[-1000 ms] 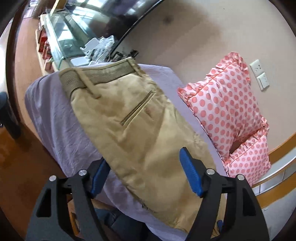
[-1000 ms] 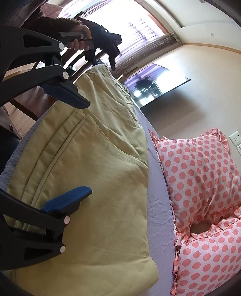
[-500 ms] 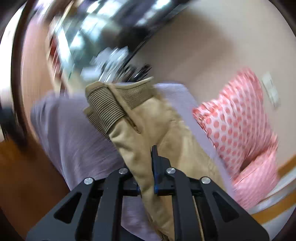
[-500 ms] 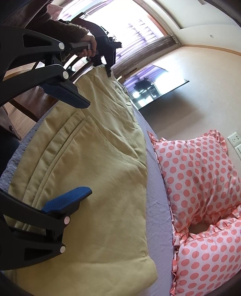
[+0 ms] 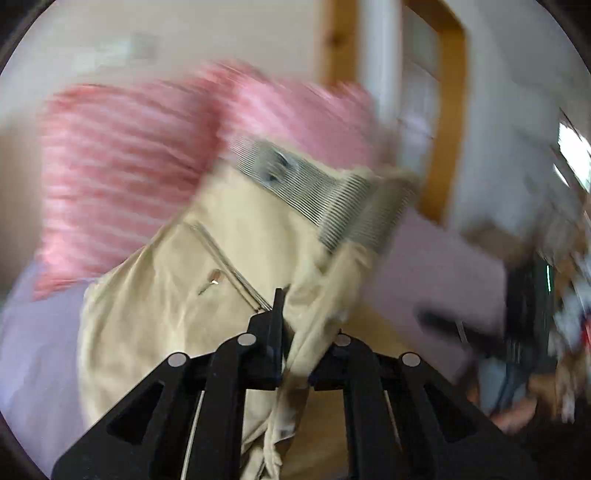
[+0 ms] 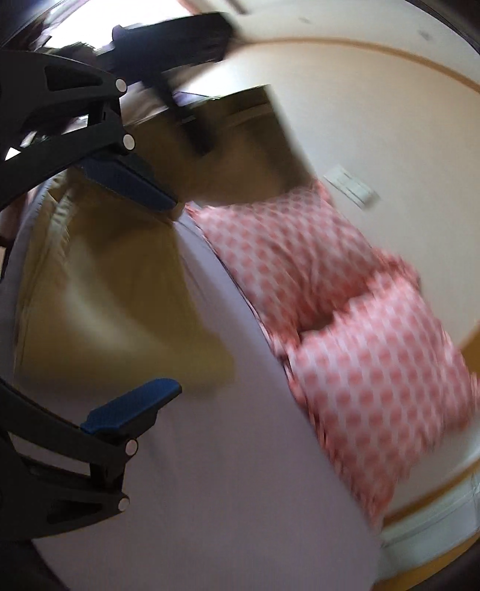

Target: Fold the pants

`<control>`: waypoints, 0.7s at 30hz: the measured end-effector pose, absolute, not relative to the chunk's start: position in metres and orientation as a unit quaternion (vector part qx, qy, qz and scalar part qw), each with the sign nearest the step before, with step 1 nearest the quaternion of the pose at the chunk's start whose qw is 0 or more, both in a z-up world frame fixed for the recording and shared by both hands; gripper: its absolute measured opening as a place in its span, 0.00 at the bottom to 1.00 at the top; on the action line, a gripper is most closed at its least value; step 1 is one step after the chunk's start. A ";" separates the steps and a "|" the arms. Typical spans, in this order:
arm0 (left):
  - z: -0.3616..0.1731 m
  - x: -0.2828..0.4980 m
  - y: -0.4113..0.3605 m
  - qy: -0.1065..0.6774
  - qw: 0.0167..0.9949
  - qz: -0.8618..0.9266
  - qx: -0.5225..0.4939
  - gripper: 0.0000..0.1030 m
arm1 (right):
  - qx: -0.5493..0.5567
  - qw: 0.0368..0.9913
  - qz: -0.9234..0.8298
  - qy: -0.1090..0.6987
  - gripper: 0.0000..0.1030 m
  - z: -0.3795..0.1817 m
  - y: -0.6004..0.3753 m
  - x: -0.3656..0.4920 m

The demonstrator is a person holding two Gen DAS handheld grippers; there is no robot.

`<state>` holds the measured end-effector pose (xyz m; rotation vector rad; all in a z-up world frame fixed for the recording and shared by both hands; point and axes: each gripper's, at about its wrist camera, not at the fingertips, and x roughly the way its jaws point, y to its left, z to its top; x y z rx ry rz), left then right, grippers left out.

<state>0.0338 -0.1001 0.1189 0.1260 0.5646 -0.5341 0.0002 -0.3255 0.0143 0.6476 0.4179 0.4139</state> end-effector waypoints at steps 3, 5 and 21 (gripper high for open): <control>0.061 0.028 -0.161 0.332 0.882 -0.311 0.122 0.08 | 0.339 0.899 0.175 0.214 0.91 0.006 -0.350 0.000; 0.045 0.017 -0.171 0.324 0.884 -0.300 0.152 0.09 | 0.343 0.896 0.164 0.227 0.91 0.002 -0.357 0.003; 0.078 0.071 0.052 0.383 0.902 -0.179 -0.092 0.60 | 0.250 0.859 0.235 0.379 0.61 -0.010 -0.318 0.077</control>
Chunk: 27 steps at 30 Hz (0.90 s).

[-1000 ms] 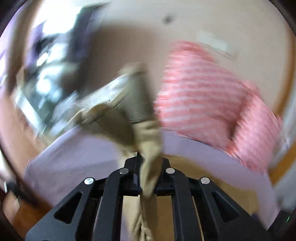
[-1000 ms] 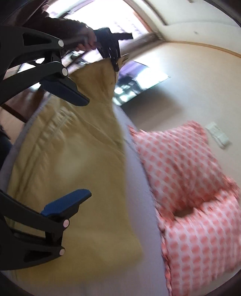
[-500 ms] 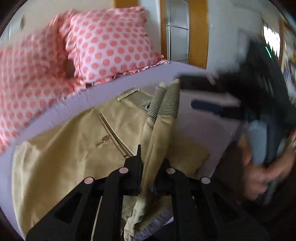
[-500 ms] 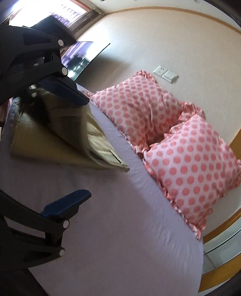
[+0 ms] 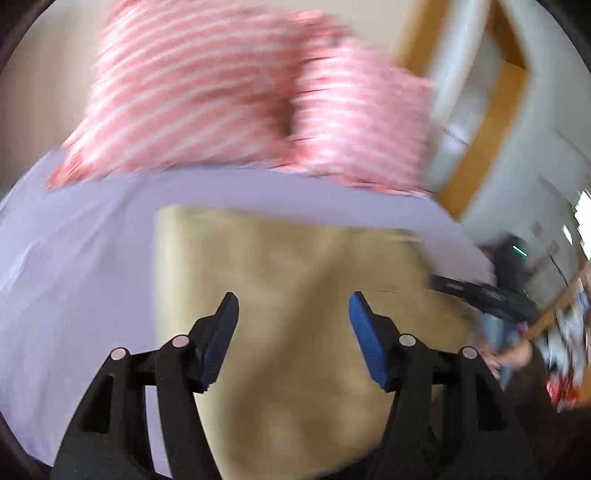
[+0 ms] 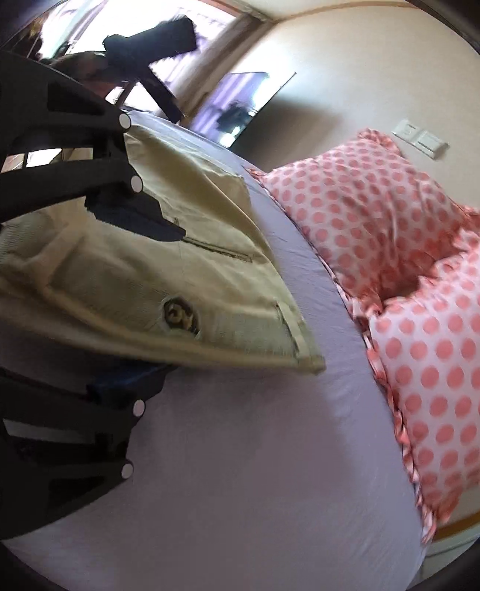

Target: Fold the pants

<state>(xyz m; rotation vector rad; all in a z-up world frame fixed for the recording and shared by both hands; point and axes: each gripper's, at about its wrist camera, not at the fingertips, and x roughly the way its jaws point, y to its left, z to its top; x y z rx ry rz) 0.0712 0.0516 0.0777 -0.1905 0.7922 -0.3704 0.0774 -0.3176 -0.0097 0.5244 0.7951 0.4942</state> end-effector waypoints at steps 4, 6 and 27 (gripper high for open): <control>0.058 0.106 0.079 0.430 0.884 -0.155 -0.100 0.60 | 0.255 0.849 0.259 0.384 0.53 -0.012 -0.314 0.091; 0.050 0.113 0.079 0.454 0.867 -0.177 -0.106 0.62 | 0.265 0.842 0.270 0.384 0.45 -0.015 -0.320 0.094; 0.029 0.141 0.091 0.479 0.815 -0.237 -0.226 0.04 | 0.391 0.763 0.358 0.370 0.15 -0.027 -0.325 0.108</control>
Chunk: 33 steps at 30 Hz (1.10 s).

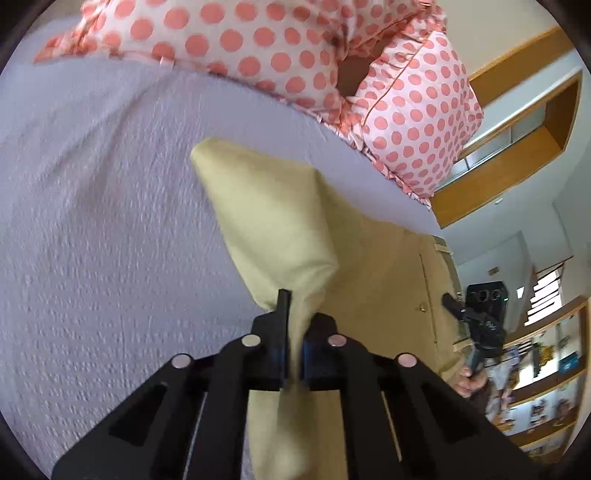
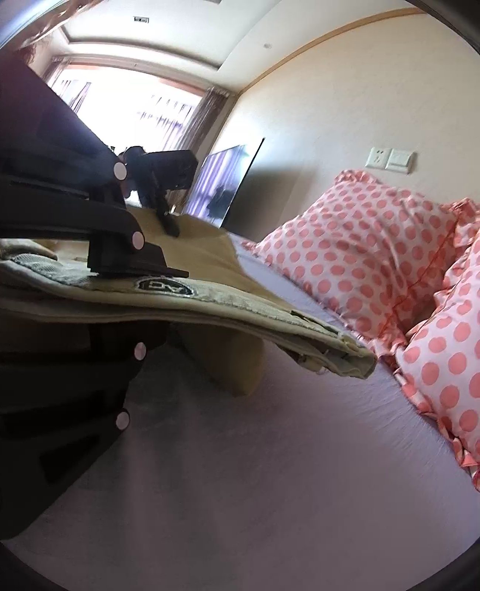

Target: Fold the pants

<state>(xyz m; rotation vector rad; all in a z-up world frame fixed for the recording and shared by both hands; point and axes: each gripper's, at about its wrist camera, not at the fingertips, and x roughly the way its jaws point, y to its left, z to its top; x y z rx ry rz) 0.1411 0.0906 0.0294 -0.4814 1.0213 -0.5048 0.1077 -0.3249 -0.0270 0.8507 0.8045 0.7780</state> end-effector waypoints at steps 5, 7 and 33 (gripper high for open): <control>0.061 0.157 0.083 0.438 0.849 -0.225 -0.189 0.03 | 0.371 0.777 0.363 0.355 0.15 0.002 -0.319 0.126; 0.077 0.170 0.080 0.412 0.868 -0.214 -0.175 0.04 | 0.354 0.790 0.360 0.347 0.14 0.019 -0.316 0.144; 0.039 0.216 0.040 0.467 0.865 -0.138 -0.119 0.54 | 0.261 0.840 0.180 0.441 0.86 0.021 -0.290 0.208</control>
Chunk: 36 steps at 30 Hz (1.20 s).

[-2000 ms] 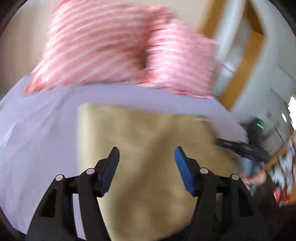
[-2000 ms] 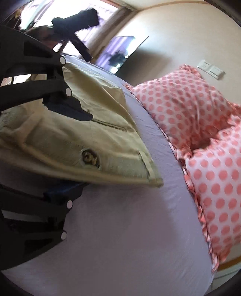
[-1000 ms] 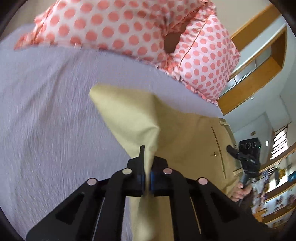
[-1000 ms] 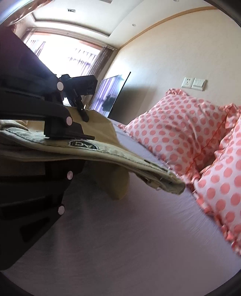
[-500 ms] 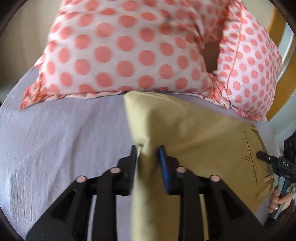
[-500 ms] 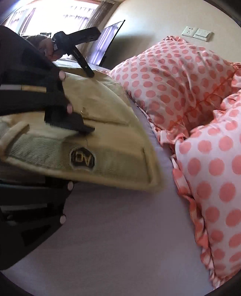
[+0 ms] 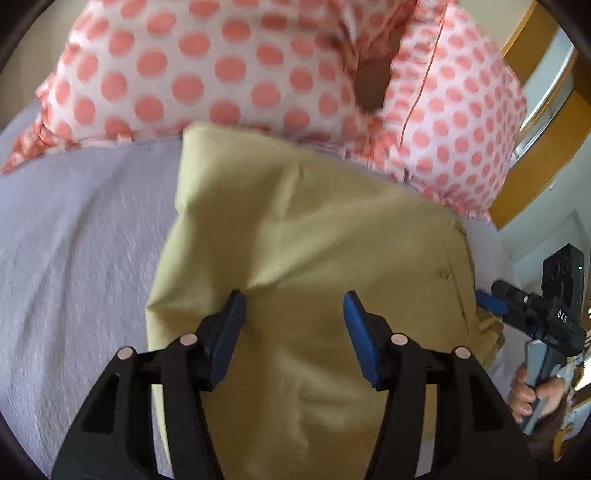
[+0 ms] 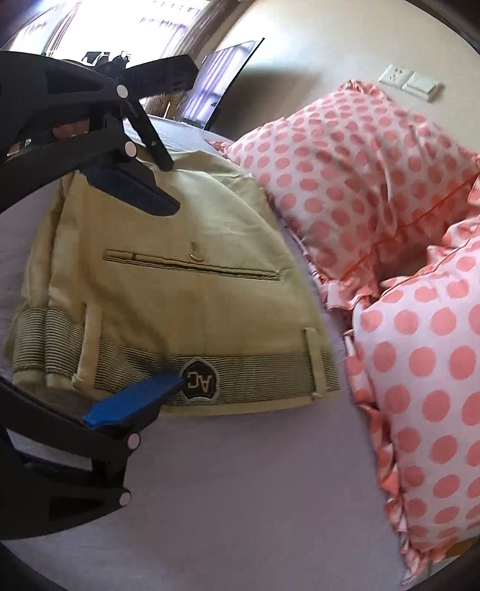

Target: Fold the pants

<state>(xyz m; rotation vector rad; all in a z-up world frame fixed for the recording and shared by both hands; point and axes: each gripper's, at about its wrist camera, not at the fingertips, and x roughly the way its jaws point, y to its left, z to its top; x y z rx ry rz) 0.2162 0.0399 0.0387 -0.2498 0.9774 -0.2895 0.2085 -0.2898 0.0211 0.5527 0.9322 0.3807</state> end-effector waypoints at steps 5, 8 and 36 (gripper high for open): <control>0.064 0.147 0.039 0.430 0.895 -0.102 -0.054 0.83 | 0.177 0.895 0.129 0.389 0.99 0.055 -0.272 0.141; 0.062 0.093 0.038 0.414 0.908 -0.069 -0.026 0.96 | 0.124 0.917 0.088 0.368 0.99 0.049 -0.254 0.088; 0.014 0.032 0.019 0.394 0.919 -0.012 0.017 0.98 | 0.012 0.928 0.021 0.371 0.99 -0.003 -0.186 0.041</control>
